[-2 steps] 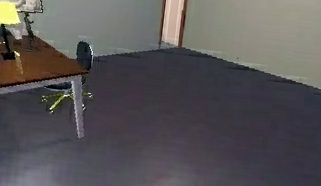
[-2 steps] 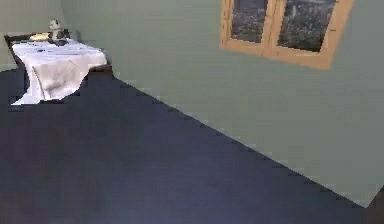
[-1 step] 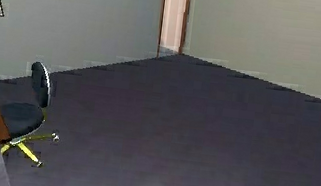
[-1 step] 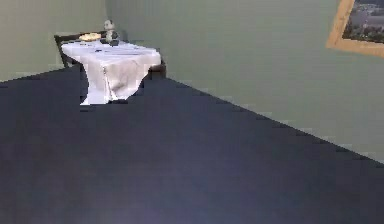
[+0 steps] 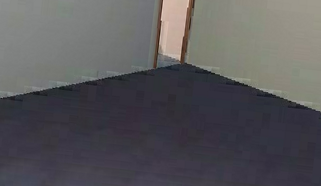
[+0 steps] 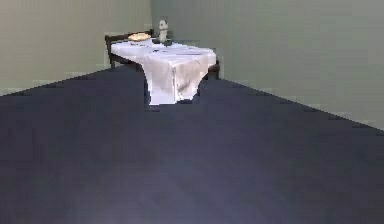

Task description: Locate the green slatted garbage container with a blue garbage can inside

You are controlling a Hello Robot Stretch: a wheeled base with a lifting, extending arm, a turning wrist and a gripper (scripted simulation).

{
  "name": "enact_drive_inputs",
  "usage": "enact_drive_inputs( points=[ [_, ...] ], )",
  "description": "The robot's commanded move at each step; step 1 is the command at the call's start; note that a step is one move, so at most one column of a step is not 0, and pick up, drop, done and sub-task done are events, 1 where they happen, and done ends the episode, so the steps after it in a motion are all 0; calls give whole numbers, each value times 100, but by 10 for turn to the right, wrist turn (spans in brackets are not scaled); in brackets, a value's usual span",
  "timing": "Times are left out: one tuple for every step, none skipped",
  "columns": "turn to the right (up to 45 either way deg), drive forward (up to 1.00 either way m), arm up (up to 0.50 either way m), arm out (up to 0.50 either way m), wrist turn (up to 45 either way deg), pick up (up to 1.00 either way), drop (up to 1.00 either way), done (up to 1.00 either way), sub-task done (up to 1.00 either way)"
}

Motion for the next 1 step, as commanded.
enact_drive_inputs(
  points=[
    [0, 100, 0, 0, 0, 0, 0, 0, 0]
  ],
)
